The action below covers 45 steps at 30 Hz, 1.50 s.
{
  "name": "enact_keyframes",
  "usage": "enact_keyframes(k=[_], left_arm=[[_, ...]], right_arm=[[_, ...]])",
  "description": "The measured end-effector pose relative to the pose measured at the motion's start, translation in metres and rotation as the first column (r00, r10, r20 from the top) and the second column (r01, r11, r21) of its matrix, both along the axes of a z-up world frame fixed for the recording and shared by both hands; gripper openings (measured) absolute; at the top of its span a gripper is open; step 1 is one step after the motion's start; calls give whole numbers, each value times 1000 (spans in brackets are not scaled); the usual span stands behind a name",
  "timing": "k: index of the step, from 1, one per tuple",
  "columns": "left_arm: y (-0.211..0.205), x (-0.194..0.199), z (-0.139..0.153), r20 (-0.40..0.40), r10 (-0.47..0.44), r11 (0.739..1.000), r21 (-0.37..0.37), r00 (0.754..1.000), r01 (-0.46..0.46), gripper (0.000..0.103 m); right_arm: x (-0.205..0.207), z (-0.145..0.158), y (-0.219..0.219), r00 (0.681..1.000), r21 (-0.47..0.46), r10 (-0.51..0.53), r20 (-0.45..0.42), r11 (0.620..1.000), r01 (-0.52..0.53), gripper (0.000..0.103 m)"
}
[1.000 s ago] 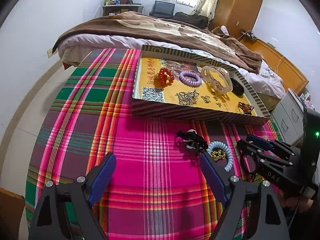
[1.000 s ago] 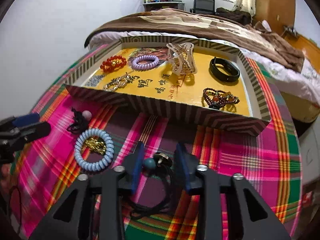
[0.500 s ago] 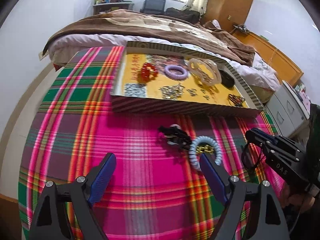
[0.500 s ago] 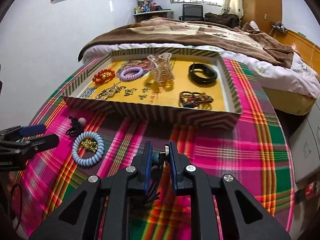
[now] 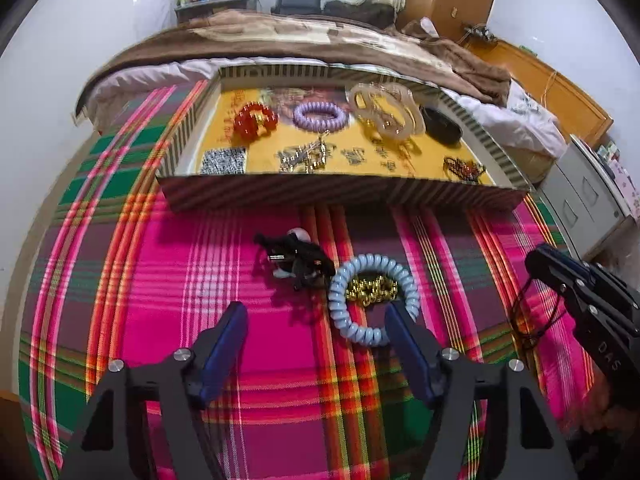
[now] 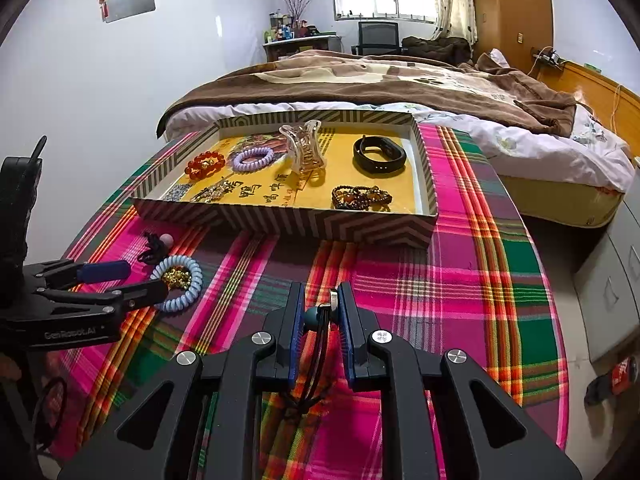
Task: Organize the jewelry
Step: 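Grasp the light blue coil hair tie with the left gripper while the right gripper holds the black tie, then carry the blue coil and black hair tie with both grippers over the tray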
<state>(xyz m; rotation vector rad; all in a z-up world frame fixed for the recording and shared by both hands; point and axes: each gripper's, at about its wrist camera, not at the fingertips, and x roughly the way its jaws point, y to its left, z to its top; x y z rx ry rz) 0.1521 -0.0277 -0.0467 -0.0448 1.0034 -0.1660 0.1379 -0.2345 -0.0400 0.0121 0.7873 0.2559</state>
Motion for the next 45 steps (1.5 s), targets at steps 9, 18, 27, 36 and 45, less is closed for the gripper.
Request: enact_keyframes(k=[9,18,27,36,45], left_arm=[[-10,-2,0,11,-12,1000,27,1000,12,33],[-26,-17,2,8,-120,992,-23,993,120,10],[-32,-32,6,26,-173,982,-75,985,174,9],[8,-36,34,100,-78,992,-92,992,88,9],[36,-27,60,159,-14,996,-83,987,27,9]], right_arm=[[-1,0,-9,1000,27,-7,0,1000,7,17],[-2,0,-12,1000,31,-13,2,999,13,17],[-6,4,-12,1000,31,-14,11,999,13,17],[-11,12,-12,999,44,-16,34,999,15,17],[-10,28,-16,998,55,-21,64,998,17,17]])
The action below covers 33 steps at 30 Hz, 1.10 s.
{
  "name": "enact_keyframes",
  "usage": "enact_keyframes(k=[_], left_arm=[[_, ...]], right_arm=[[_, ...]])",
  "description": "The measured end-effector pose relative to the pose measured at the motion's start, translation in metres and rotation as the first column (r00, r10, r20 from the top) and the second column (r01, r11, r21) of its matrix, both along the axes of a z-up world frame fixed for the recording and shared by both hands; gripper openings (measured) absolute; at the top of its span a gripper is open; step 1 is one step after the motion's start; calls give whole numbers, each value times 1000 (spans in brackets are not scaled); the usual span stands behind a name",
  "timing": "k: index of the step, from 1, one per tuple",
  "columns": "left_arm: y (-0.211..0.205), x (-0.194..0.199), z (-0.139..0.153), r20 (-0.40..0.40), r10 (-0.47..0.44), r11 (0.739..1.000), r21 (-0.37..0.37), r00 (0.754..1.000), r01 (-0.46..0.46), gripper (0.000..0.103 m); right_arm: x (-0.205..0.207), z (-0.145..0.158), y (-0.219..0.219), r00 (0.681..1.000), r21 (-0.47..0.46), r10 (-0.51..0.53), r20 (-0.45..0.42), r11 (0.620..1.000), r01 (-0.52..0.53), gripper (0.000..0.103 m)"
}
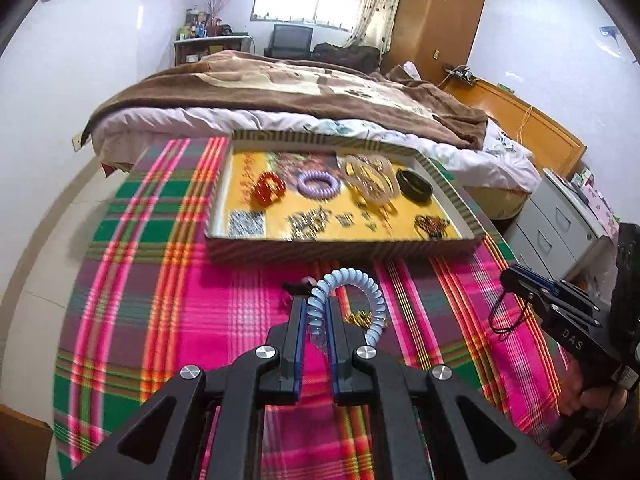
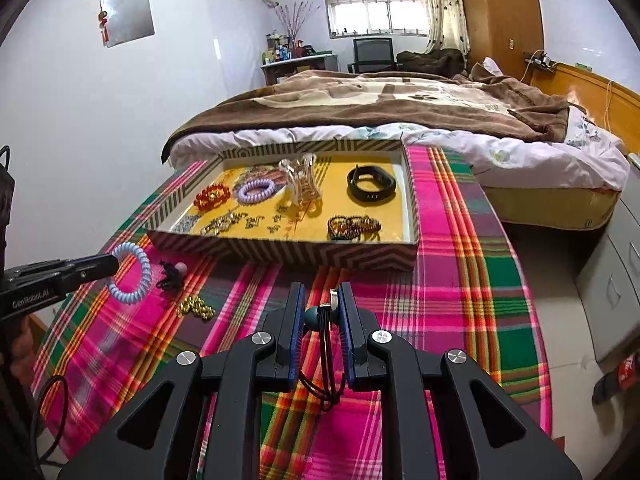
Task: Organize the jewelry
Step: 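Carry the blue coil and black hair tie with both grippers over the tray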
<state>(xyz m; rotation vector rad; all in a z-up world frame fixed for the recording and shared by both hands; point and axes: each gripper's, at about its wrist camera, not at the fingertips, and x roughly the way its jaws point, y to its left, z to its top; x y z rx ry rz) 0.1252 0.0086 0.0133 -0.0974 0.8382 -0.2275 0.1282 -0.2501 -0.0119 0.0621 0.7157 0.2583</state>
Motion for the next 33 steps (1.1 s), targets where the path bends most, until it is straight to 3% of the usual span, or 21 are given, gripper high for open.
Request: enact_keyframes(k=[17,25,33], left_arm=[[25,64,27,48,42,999,-32,998,-40,9],[30,113,27,35,43,998,-52,998,-41,9],[33,168,6,-17,61,997,-47,998,-62,9]], right_arm=[[40,33,3,999,0,-23,44,1000,23,17],[75,20,35,1000,10,15,11,1000,-15,17],[106,-5,59,998,-15,53,-38,998,-54,17]])
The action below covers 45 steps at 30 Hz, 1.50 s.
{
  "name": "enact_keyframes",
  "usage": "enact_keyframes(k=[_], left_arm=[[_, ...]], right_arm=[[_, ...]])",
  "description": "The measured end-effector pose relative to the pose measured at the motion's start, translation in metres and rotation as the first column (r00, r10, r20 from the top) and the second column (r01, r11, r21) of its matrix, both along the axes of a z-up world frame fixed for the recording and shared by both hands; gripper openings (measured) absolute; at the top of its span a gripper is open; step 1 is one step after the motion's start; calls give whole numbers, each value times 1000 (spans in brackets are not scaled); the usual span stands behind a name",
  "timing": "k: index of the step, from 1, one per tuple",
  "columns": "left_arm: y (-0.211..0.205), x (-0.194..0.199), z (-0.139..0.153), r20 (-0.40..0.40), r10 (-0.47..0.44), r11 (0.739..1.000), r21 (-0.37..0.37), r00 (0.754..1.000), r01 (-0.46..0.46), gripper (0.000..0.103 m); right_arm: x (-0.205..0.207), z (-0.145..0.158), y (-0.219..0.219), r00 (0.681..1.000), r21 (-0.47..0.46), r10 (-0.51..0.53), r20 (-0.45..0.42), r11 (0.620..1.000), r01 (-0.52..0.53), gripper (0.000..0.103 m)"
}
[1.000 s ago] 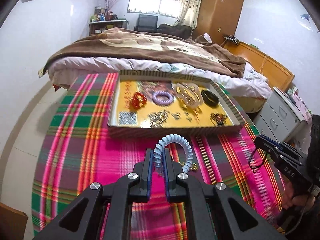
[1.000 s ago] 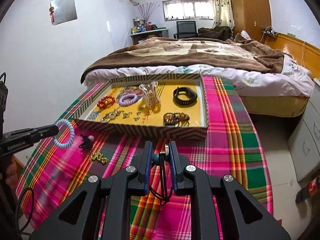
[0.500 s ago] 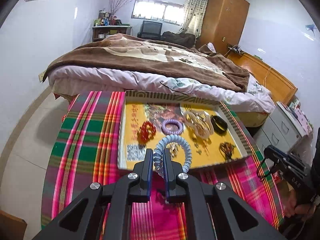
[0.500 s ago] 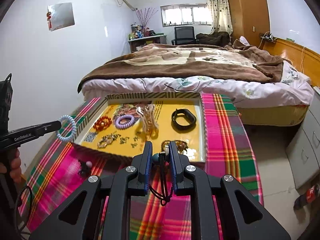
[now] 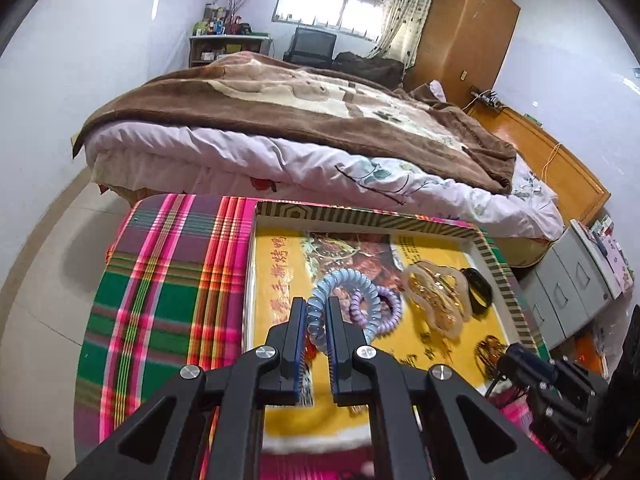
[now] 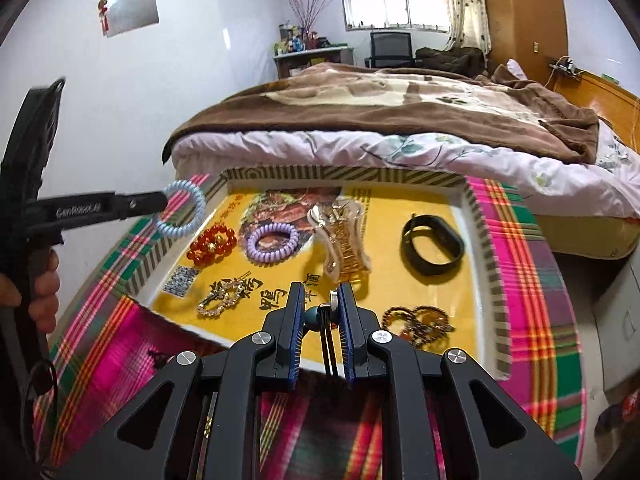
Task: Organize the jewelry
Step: 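Carry the blue coil and black hair tie with both grippers over the tray, then lower both items into the yellow tray and open both grippers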
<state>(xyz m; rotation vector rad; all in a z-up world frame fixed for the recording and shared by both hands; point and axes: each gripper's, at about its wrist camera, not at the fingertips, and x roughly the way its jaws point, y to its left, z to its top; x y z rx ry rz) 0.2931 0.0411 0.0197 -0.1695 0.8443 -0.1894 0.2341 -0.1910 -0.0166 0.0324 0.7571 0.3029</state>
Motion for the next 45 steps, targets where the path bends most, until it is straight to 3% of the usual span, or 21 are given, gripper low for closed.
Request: enact_keyframes(k=[16,31,39,45], left_arm=[[-7,68,-49,-106,-12,1000,-1,994,12,9],[-5,82,-65,-159,8,1000,-17,987,-10,10],[-4,68,-54,-140,-15,1000,-28,990,11,51],[1,41,-34,-99,-31,999,-38,995,28,61]], right_arm=[[22,-27,26,998,-64,38,-56,997,-42,17],[29,-36,28,997,-81,30,-77,996,-36,18],[24,-33,25,997,-66,24,-75,997,-29,22],[5,-22,15,999,-28,31,-45,999,-32,28]])
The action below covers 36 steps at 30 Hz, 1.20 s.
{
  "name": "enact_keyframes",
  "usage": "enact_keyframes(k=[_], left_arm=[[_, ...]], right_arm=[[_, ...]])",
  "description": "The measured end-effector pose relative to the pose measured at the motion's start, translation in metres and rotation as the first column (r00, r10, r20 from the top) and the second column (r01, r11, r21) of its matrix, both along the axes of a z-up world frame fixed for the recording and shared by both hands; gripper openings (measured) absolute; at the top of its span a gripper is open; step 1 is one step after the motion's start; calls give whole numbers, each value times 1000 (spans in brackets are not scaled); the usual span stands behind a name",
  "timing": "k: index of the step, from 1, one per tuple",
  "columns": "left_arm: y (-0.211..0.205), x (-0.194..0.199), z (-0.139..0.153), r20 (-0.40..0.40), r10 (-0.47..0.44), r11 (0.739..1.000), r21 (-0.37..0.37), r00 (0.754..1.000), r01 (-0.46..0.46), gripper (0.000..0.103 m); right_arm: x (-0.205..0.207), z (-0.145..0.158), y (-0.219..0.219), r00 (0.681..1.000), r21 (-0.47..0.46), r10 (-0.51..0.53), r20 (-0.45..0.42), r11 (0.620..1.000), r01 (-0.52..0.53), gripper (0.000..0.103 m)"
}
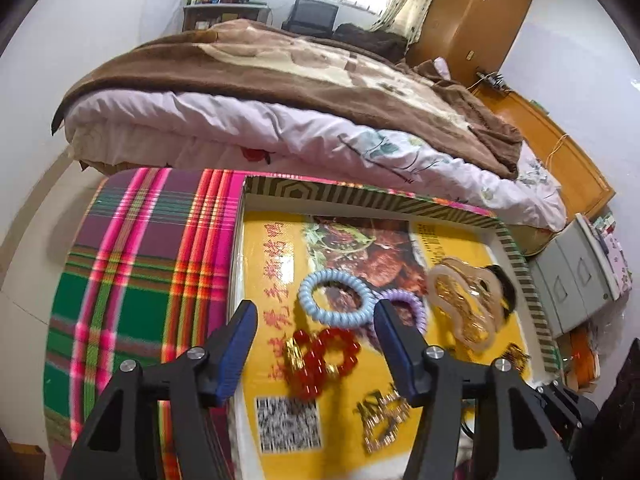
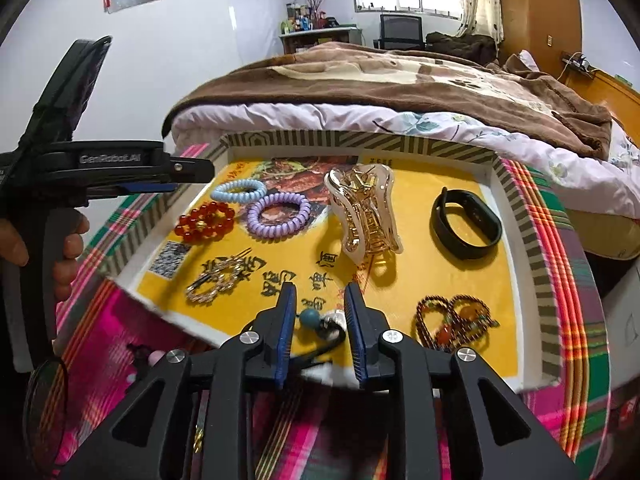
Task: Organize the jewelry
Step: 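Lower both items into the yellow tray and open both grippers, then lower the right gripper onto the gold chain and close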
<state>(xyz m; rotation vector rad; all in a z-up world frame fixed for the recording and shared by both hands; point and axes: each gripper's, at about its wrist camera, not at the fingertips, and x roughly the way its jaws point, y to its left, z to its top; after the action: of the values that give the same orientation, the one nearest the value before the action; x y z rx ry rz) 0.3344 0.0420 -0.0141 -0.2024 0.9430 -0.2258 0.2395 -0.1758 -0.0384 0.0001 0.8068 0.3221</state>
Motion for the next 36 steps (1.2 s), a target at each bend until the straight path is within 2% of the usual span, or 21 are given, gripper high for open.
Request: enact_keyframes(k=[7,11,14,17,23,30,36], left_arm=[[8,-55,30,77,-9,1000,5,997,9,69],[14,-91,38,108,-1,1000,25,994,-1,77],[20,-119,38,121,0,999,47,993,-6,78],[26,-142,35,119,11,999,52,993,-17,78],[38,-176,28,105,46,999,16,993,-48,78],[45,-190,16,76,66,998,-7,995,-65,78],[49,-190,12,66,76,997,-11,995,-75,78]], right_arm=[[-30,10,-10,1000,38,0,20,999,-1,28],[-50,7,-12,999,66,52,7,996,-52,30],[-62,1,-7,995,69,102,-11,993,-101,47],[-73,-4,1,988,82,151,-31,986,-148,47],[-78,-15,24,975,93,214,-53,973,-209,47],[-73,-25,49,959,29,265,-97,964,-264,47],[-79,-26,60,959,-70,270,-88,958,-276,47]])
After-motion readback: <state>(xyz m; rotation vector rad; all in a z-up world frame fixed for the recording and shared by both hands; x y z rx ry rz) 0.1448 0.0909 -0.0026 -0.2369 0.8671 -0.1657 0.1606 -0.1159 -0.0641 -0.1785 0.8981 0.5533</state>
